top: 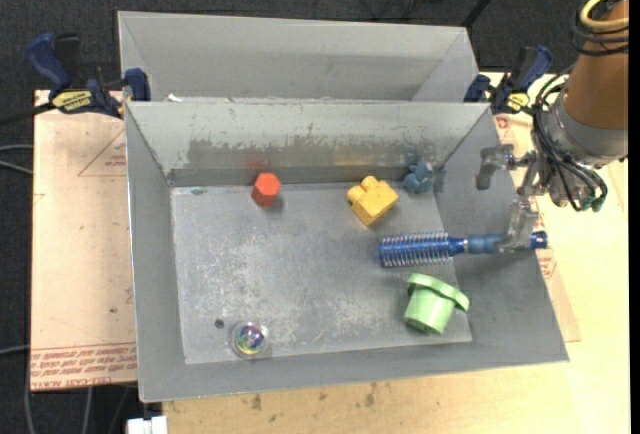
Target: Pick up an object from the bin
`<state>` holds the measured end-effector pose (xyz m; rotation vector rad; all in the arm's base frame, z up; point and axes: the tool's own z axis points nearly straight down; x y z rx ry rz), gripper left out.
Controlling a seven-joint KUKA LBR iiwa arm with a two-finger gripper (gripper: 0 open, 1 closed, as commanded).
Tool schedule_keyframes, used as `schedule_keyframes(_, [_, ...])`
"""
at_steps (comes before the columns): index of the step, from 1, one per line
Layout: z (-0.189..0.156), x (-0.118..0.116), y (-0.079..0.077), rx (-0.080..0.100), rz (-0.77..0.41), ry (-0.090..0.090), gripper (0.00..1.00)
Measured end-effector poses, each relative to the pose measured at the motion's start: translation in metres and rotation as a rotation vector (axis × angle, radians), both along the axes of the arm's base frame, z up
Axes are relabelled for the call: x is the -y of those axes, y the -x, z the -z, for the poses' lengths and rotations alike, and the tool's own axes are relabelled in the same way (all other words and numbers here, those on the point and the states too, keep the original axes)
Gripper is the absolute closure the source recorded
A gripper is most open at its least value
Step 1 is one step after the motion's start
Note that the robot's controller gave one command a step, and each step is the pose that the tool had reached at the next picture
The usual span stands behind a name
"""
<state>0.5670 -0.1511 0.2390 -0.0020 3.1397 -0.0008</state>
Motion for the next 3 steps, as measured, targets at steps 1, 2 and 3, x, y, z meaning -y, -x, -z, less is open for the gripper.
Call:
schedule_keyframes(1, [0.117, -0.055, -0.019, -0.007, -0.147, -0.004, 0.00])
schedule_keyframes(2, [0.113, -0.053, -0.020, -0.001, -0.146, -0.002, 1.00])
schedule_keyframes(3, [0.021, -0.091, -0.021, 0.008, -0.141, -0.001, 1.00])
